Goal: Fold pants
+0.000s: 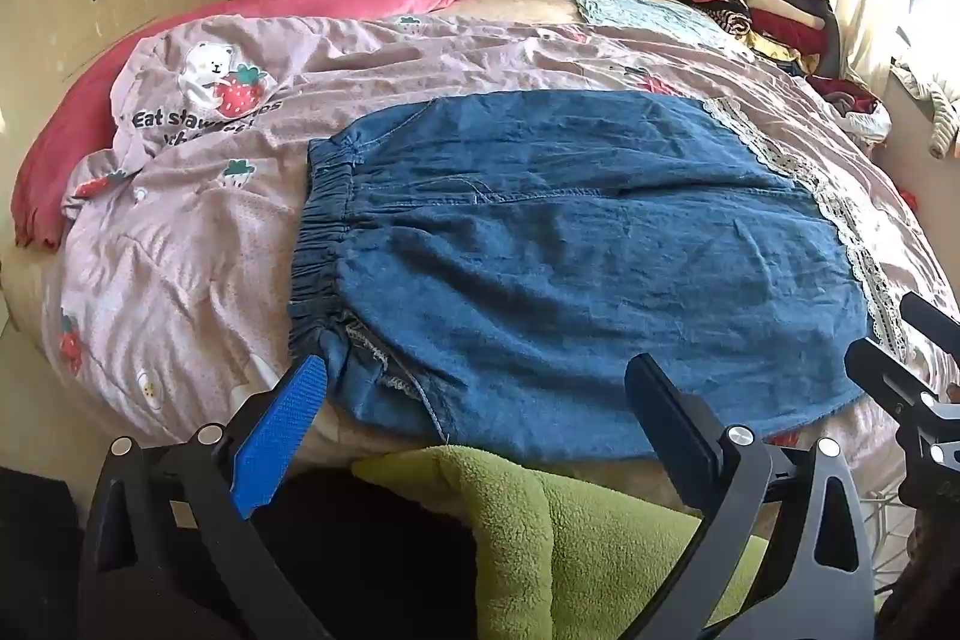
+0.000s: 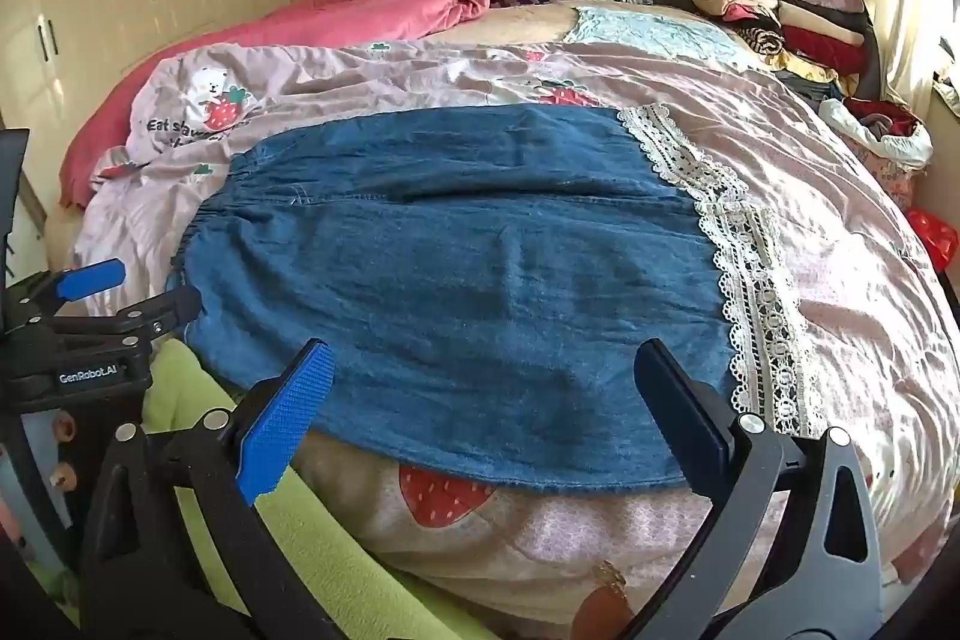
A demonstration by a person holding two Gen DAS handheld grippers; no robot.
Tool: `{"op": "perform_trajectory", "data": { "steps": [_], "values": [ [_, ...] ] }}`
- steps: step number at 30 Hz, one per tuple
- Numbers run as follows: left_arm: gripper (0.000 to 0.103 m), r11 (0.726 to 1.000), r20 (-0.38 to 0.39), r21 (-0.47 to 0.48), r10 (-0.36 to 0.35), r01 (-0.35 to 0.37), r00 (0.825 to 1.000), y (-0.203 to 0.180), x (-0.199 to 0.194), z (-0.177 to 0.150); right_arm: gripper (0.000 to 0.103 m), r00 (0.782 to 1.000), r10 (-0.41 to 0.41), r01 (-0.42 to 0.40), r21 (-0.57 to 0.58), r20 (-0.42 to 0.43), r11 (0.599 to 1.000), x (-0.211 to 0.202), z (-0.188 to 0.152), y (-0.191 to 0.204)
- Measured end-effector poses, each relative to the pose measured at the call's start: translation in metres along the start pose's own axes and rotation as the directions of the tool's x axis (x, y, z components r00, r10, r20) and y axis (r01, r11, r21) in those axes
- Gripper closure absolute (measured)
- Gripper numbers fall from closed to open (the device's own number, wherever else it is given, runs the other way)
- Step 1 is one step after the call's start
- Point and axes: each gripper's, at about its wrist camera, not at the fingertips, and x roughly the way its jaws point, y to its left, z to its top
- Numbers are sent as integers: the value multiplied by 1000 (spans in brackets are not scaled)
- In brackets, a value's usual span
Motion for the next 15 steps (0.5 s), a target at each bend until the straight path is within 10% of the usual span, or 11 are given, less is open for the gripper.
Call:
{"op": "perform_trajectory", "data": {
  "steps": [15],
  "values": [
    [4,1000,4,8,10,-10,1000,-1,0,0,8,1000,-11,11,-7,-2,1000,2,4,1]
  ]
}}
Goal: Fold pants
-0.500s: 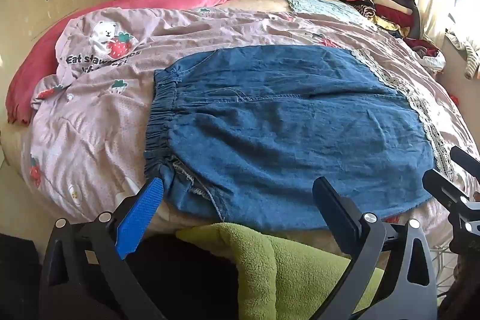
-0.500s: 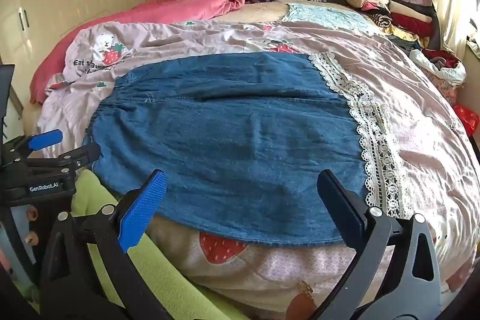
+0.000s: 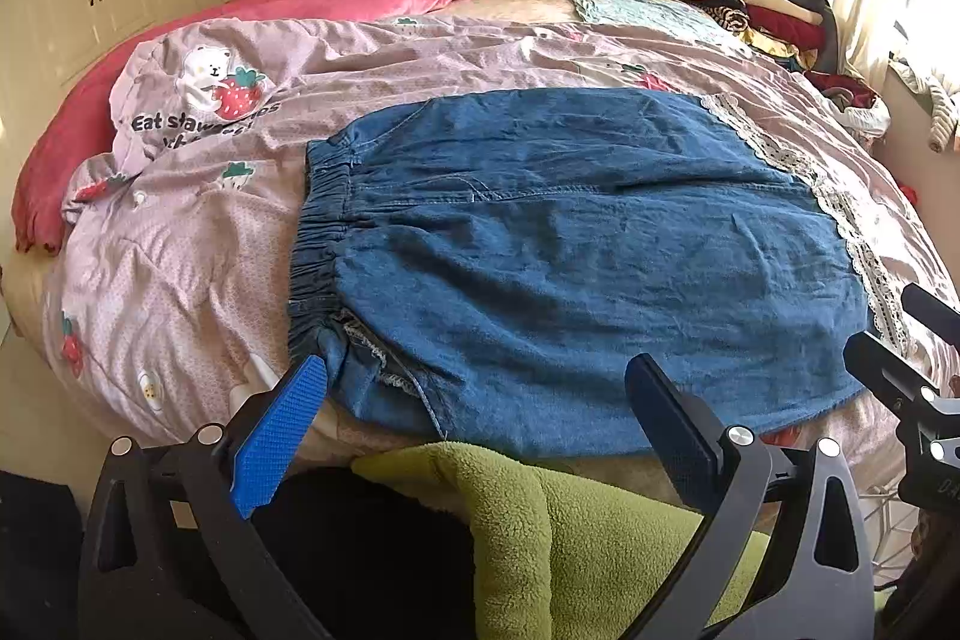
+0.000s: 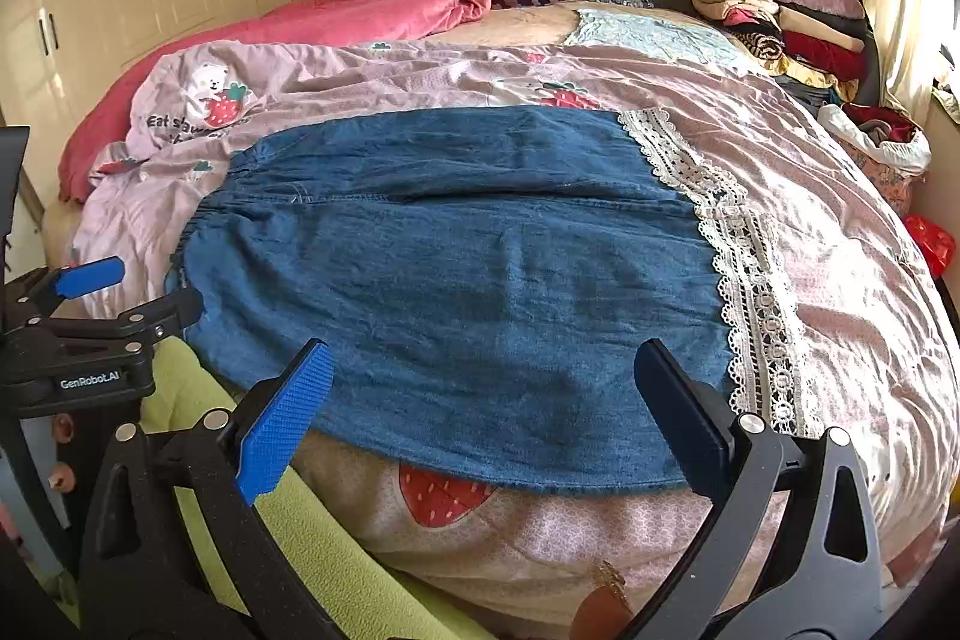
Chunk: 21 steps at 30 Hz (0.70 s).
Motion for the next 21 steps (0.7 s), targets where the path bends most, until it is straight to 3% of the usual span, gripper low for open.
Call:
{"op": "perform_trajectory", "data": {
  "steps": [21],
  "values": [
    [4,1000,2,2,2,-2,1000,-3,-2,-1,8,1000,-10,10,-7,0,1000,0,-2,1]
  ]
}}
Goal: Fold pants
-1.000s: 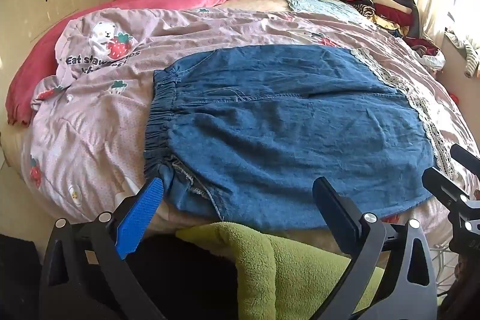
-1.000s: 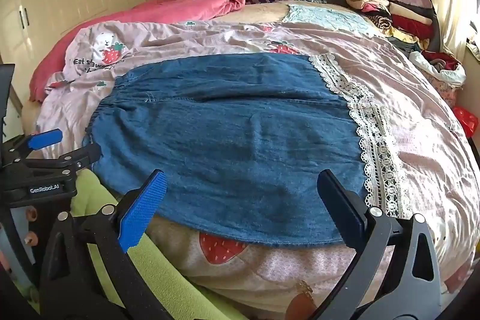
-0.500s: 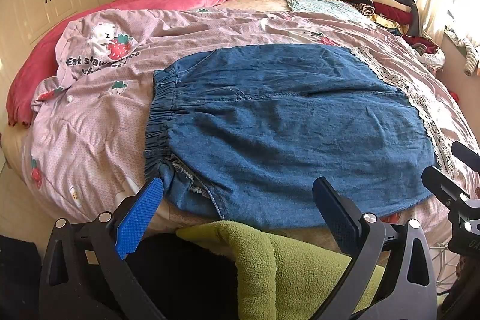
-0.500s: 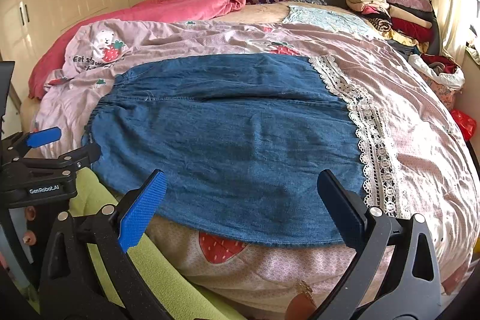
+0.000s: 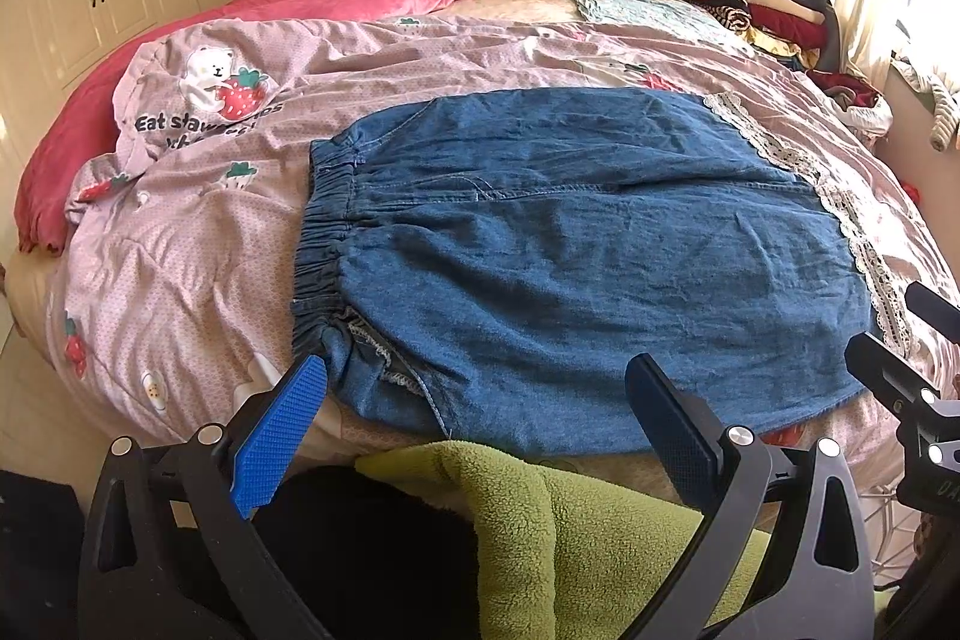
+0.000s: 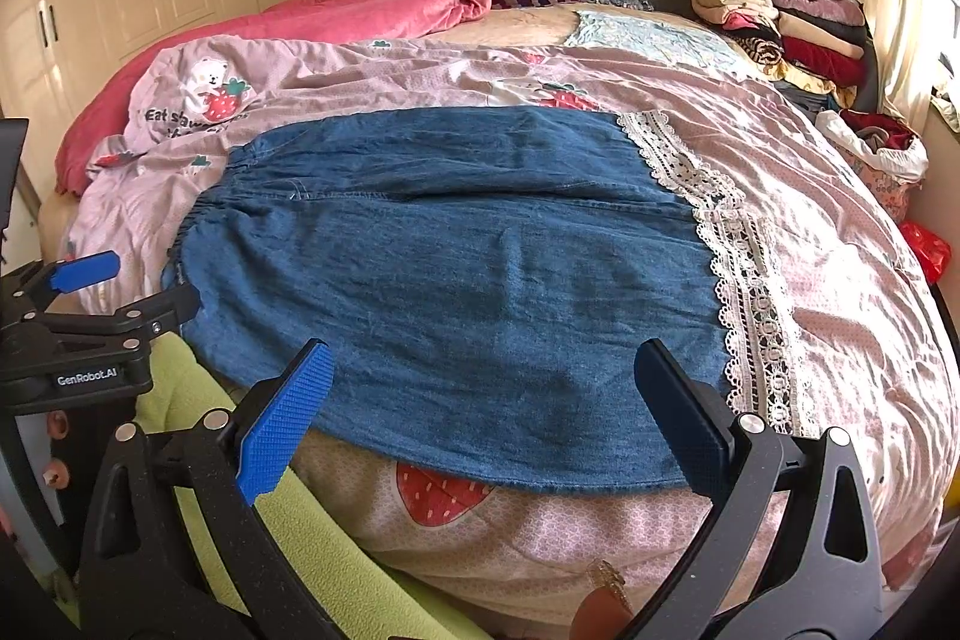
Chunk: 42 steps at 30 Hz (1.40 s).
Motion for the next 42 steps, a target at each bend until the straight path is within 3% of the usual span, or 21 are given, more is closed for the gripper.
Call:
{"op": "perform_trajectory", "data": {
  "steps": [31,42],
  "values": [
    [4,1000,-4,-5,26,-26,1000,7,4,2,8,1000,7,-8,-16,-5,1000,6,4,3],
    [4,999,-25,-30,34,-35,999,22,26,24,8,998,58,-57,-86,9,995,27,46,14]
  ]
}}
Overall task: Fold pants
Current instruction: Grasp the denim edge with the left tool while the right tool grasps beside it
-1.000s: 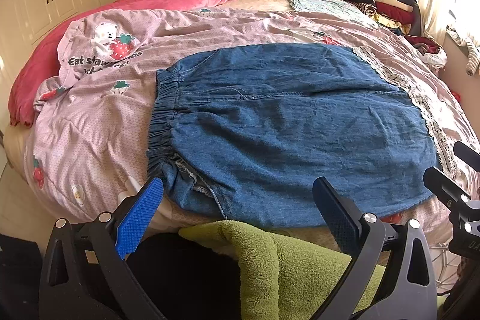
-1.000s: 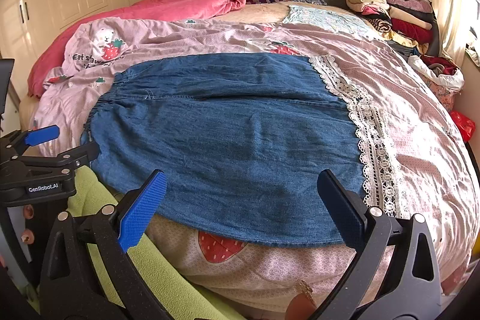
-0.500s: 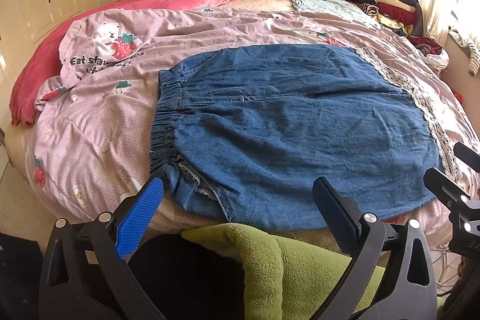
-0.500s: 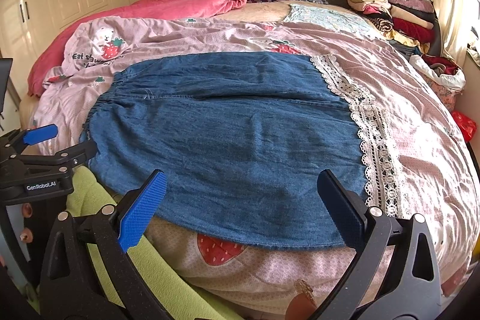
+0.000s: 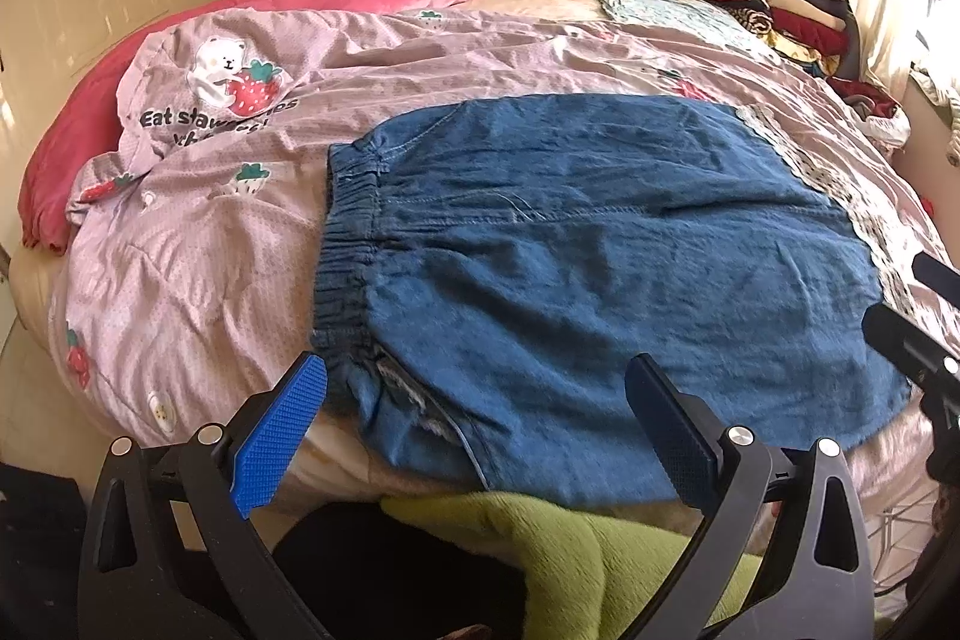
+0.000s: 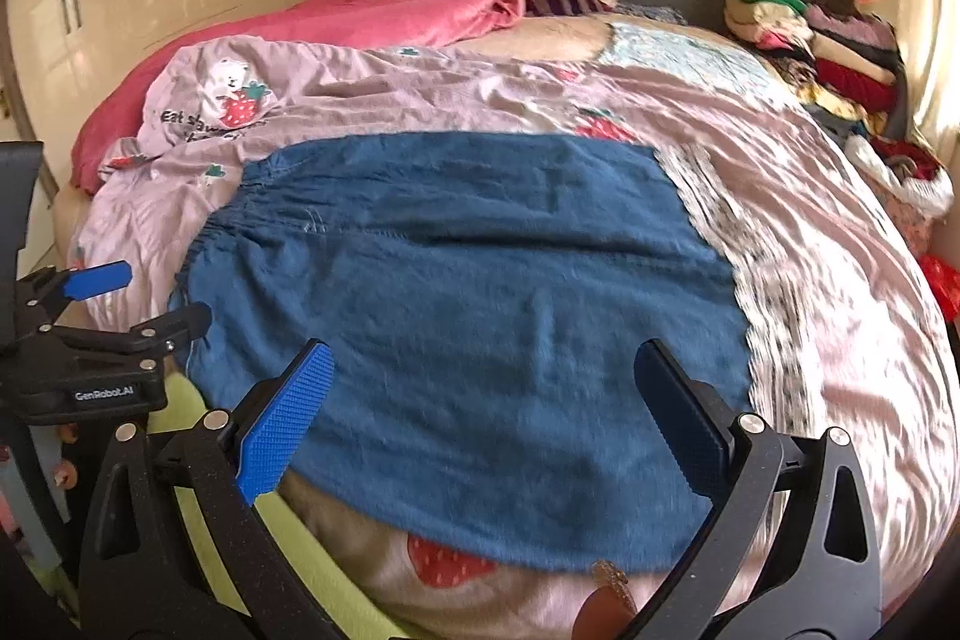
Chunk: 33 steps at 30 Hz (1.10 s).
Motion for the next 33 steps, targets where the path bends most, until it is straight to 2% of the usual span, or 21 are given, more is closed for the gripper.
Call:
{"op": "perform_trajectory", "data": {
  "steps": [7,17,24,28,33],
  "values": [
    [4,997,-27,-75,17,-19,999,30,28,33,8,1000,31,-31,-65,2,997,38,47,1],
    [4,987,-61,-144,69,-78,996,85,82,92,8,996,72,-81,-172,-57,982,110,103,9],
    [4,984,-91,-169,36,-51,995,111,123,122,8,989,103,-127,-236,-109,963,164,135,16],
    [4,985,-86,-172,-16,1,996,115,147,134,8,982,134,-166,-265,-136,950,192,150,21],
    [4,992,-97,-121,-58,46,994,106,169,141,8,972,140,-193,-307,-187,932,226,162,32]
  ]
}}
